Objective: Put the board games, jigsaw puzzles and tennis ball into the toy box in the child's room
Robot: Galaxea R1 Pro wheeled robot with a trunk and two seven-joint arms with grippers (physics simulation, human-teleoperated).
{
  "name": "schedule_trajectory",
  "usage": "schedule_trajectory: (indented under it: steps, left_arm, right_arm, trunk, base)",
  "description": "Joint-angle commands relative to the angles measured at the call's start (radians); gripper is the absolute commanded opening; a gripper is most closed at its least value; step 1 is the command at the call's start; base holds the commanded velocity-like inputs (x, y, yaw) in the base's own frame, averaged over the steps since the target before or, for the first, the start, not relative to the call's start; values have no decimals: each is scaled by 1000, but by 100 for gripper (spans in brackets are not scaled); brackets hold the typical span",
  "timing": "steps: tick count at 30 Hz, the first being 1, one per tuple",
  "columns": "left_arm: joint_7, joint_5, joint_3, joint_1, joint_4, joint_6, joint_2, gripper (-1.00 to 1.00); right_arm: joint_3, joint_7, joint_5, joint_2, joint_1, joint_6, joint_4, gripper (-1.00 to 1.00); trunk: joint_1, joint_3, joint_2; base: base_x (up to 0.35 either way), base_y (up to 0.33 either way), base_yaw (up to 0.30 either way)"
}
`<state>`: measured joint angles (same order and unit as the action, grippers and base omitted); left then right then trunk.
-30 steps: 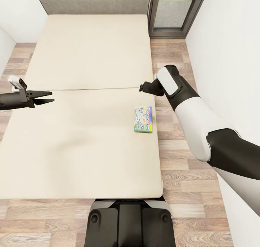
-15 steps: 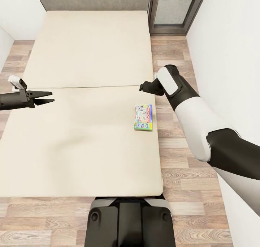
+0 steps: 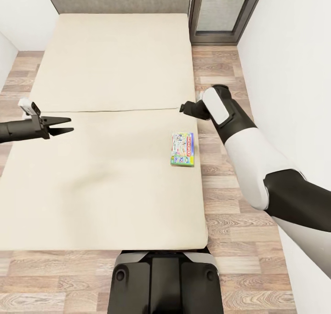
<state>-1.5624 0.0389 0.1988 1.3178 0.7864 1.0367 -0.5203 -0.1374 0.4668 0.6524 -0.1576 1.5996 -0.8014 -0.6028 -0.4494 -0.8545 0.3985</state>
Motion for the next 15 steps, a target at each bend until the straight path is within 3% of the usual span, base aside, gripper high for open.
schedule_trajectory:
  steps: [1,5,15]
  left_arm:
    - [-6,4,1,1,0,11,0,100]
    - [-6,5,0,1,1,11,-1,100]
    - [-7,6,-1,1,1,11,-4,100]
  right_arm:
    - [-10,7,10,1,0,5,-7,100]
    - [-29,-9,9,2,-1,27,-10,100]
    - [-31,-17,9,1,-1,83,-9,100]
  trunk:
    - [-1,-1,2]
    - [-1,-1,2]
    - [-1,-1,2]
  base:
    - [0,0,0]
    - [0,0,0]
    - [0,0,0]
